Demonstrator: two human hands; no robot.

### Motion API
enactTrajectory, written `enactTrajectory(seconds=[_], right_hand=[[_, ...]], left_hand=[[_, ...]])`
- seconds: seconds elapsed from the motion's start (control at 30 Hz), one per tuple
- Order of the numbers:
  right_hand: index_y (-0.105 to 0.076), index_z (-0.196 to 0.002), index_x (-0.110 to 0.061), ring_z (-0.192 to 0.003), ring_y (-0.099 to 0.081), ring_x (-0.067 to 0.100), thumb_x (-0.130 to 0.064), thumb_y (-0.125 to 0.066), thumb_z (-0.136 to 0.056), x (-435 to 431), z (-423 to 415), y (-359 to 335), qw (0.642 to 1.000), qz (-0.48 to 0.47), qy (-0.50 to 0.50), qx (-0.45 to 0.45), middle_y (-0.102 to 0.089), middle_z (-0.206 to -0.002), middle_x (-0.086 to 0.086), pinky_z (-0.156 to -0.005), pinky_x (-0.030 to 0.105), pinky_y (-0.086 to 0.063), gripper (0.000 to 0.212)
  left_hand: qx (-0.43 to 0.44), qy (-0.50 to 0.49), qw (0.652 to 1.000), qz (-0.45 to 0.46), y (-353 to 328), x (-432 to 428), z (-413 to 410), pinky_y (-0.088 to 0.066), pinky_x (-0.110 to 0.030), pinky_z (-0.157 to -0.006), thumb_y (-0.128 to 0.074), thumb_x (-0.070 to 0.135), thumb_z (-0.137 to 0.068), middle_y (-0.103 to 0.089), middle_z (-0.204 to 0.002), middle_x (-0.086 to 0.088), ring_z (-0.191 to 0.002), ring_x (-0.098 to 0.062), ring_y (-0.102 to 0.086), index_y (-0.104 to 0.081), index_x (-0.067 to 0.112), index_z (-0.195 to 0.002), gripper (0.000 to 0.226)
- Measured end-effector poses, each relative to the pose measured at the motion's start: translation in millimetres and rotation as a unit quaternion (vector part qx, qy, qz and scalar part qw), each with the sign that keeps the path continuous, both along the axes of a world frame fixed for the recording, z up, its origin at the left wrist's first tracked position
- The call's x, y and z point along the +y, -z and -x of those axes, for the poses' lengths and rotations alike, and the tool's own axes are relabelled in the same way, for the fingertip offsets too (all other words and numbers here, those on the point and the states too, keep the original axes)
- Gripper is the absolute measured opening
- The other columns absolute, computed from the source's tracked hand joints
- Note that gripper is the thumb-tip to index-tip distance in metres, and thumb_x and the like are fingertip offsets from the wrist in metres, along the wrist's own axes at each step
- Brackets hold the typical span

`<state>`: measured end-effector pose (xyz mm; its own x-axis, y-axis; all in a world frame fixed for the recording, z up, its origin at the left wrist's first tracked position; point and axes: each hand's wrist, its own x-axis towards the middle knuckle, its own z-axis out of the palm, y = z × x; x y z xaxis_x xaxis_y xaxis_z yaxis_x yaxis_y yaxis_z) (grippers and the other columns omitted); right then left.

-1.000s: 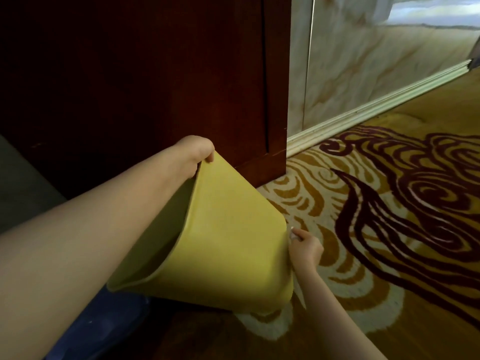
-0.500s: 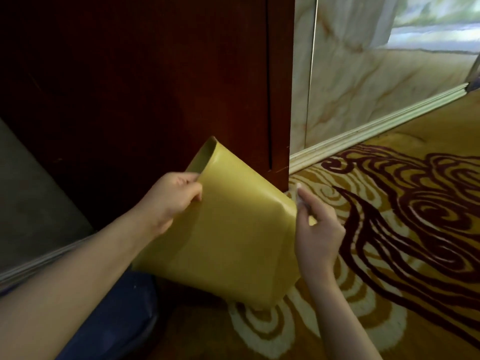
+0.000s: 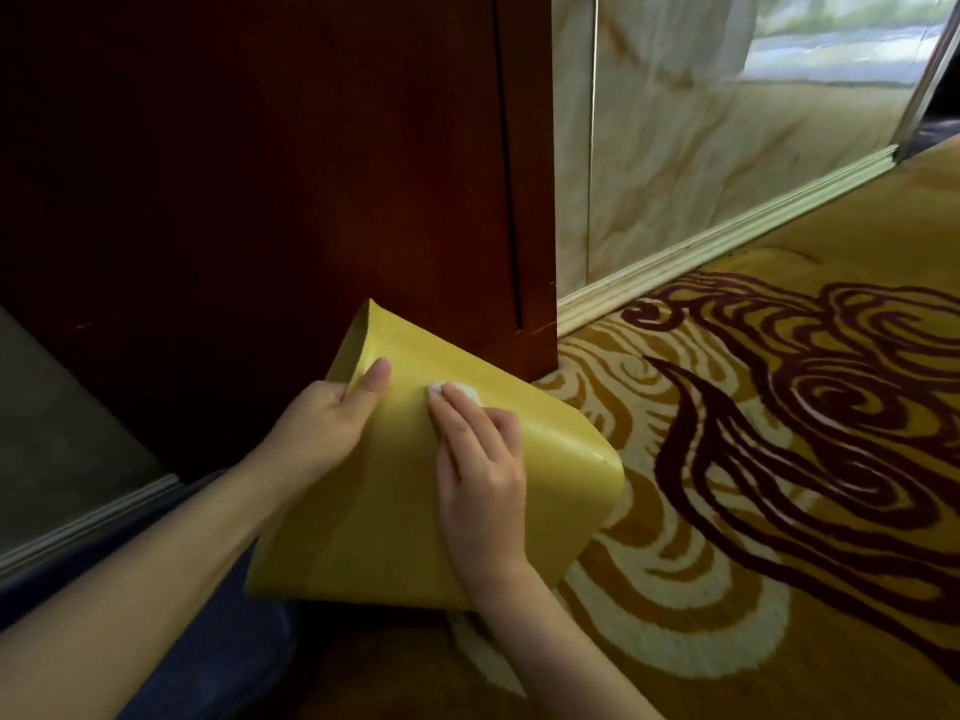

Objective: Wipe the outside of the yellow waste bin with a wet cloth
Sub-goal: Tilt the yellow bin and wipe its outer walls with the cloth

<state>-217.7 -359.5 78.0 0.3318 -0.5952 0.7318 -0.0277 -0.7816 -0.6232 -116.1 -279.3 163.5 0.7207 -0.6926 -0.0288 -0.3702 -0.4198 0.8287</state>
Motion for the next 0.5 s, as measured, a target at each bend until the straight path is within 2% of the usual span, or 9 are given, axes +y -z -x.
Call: enactTrajectory(seconds=[0.07,0.1,0.17,0.2,0.3,0.4,0.43,0.5], right_hand=[[-0.063,-0.118,-0.005,-0.102,-0.053,0.021,0.005,-0.066,-0.079,-13,11,18,0.999,-0.031,0.032,0.003,-0.066,-0.118,0.007,-0.096,0.018,-0.035,0.040],[-0.063,-0.117,-0.006,-0.104,-0.053,0.021,0.004,-0.065,-0.080,-23,18,28,0.997,-0.054,0.058,0.009,-0.066,-0.117,0.006,-0.097,0.019,-0.036,0.039],[-0.064,-0.116,-0.008,-0.107,-0.053,0.021,0.005,-0.063,-0.080,-47,35,53,0.986,-0.114,0.117,0.026,-0.066,-0.116,0.006,-0.098,0.028,-0.041,0.038],[-0.064,-0.115,-0.009,-0.109,-0.054,0.021,0.005,-0.062,-0.081,-58,43,65,0.978,-0.148,0.143,0.035,-0.066,-0.116,0.006,-0.098,0.032,-0.042,0.037],[-0.064,-0.115,-0.009,-0.106,-0.058,0.024,0.000,-0.057,-0.087,-79,64,94,0.944,-0.258,0.201,0.050,-0.068,-0.113,0.007,-0.089,0.029,-0.043,0.030],[-0.063,-0.116,-0.009,-0.106,-0.059,0.024,-0.005,-0.055,-0.091,-86,73,101,0.901,-0.374,0.218,0.028,-0.068,-0.111,0.009,-0.088,0.031,-0.047,0.027],[-0.063,-0.116,-0.008,-0.106,-0.060,0.024,-0.004,-0.055,-0.091,-87,74,95,0.901,-0.368,0.230,0.022,-0.068,-0.111,0.010,-0.089,0.032,-0.048,0.027],[-0.064,-0.114,-0.008,-0.104,-0.061,0.021,-0.003,-0.058,-0.088,-83,71,73,0.933,-0.270,0.237,0.011,-0.069,-0.110,0.008,-0.089,0.031,-0.047,0.027]], left_hand=[[-0.015,0.002,0.999,0.034,6,-4,4,-0.053,-0.035,-0.065,-0.039,0.066,-0.071,-0.067,-0.084,-0.032,-0.079,-0.044,-0.066,-0.067,-0.005,-0.083,0.077],[-0.012,0.004,0.999,0.042,6,-5,4,-0.055,-0.038,-0.065,-0.040,0.065,-0.073,-0.070,-0.081,-0.028,-0.078,-0.040,-0.068,-0.069,-0.001,-0.080,0.072],[-0.004,0.004,0.999,0.040,6,-4,0,-0.056,-0.032,-0.064,-0.040,0.064,-0.074,-0.074,-0.077,-0.015,-0.074,-0.028,-0.071,-0.071,0.010,-0.076,0.061],[-0.002,0.005,0.999,0.032,6,-3,-2,-0.057,-0.036,-0.067,-0.040,0.063,-0.075,-0.074,-0.079,-0.017,-0.077,-0.031,-0.071,-0.071,0.008,-0.078,0.063],[0.007,0.003,1.000,0.023,5,-2,-2,-0.052,-0.054,-0.083,-0.039,0.064,-0.076,-0.064,-0.093,-0.037,-0.088,-0.049,-0.064,-0.064,-0.010,-0.092,0.080],[-0.001,0.002,1.000,0.018,4,-2,4,-0.050,-0.057,-0.084,-0.039,0.068,-0.073,-0.061,-0.095,-0.041,-0.088,-0.052,-0.062,-0.061,-0.013,-0.094,0.086],[-0.004,0.001,1.000,0.018,4,-2,5,-0.049,-0.057,-0.084,-0.039,0.068,-0.073,-0.061,-0.094,-0.042,-0.088,-0.053,-0.061,-0.061,-0.013,-0.094,0.087],[-0.019,-0.003,1.000,0.015,5,-1,5,-0.048,-0.059,-0.084,-0.038,0.068,-0.074,-0.059,-0.093,-0.043,-0.086,-0.054,-0.060,-0.060,-0.014,-0.094,0.087]])
